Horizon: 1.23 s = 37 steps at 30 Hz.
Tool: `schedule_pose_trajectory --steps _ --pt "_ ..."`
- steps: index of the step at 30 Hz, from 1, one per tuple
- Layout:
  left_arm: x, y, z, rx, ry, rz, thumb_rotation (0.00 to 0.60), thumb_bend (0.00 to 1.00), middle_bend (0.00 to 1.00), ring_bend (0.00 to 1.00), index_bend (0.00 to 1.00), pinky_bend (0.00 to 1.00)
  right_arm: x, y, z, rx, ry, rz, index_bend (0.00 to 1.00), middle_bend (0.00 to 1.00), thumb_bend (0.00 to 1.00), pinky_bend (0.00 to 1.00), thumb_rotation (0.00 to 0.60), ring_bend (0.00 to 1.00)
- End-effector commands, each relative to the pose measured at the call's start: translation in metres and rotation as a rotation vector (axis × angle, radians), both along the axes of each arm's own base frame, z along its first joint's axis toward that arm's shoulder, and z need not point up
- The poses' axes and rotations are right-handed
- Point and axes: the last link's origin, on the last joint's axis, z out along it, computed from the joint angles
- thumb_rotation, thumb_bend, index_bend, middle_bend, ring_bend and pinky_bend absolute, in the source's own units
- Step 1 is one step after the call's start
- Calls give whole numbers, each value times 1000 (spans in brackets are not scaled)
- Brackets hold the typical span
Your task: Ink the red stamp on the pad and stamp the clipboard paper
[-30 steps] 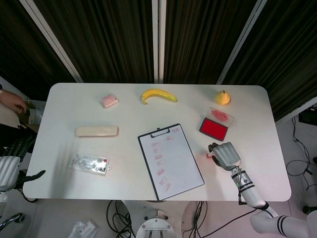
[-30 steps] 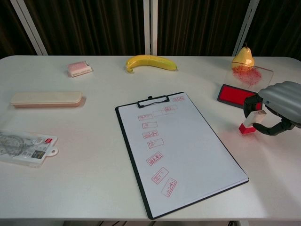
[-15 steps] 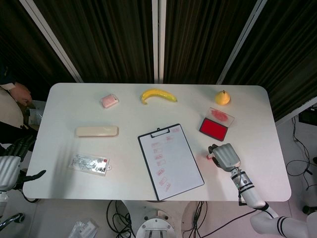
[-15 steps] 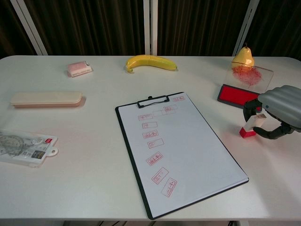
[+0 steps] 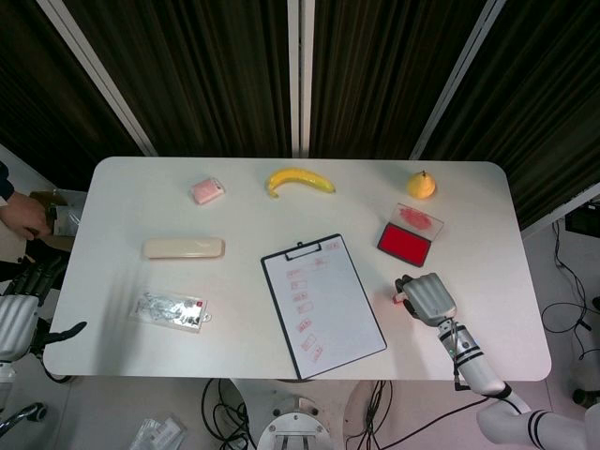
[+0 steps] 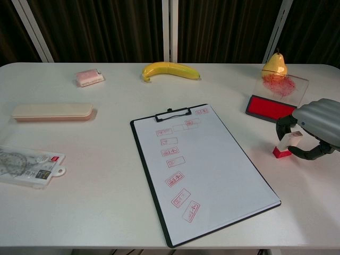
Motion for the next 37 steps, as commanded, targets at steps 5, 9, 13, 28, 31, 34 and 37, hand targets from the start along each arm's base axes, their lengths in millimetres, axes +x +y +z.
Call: schedule_pose_trajectory --steps 5,9,13,28,31,34,37 --pt "0 0 0 0 0 1 486 92 68 88 110 191 -1 1 1 9 8 -3 453 405 357 887 600 837" --pt "0 0 0 1 -1 -1 486 93 68 88 110 191 -1 3 1 14 12 -1 420 380 348 887 600 836" --pt "0 0 0 0 0 -2 485 93 68 88 110 191 -1 4 5 19 17 4 330 338 329 886 600 837" --pt "6 0 5 17 5 -14 485 93 68 88 110 191 -1 52 127 -261 -129 -30 30 113 214 517 600 303" --pt "8 1 7 22 9 -18 483 93 68 88 110 191 -15 69 154 -367 -76 -159 0 0 182 42 600 0" --pt "10 2 8 28 12 -23 486 93 68 88 110 191 -26 82 168 -453 -115 -236 0 0 176 0 600 0" --pt "12 4 9 30 16 -29 486 93 68 88 109 191 -37 91 174 -511 -119 -283 0 0 176 0 600 0"
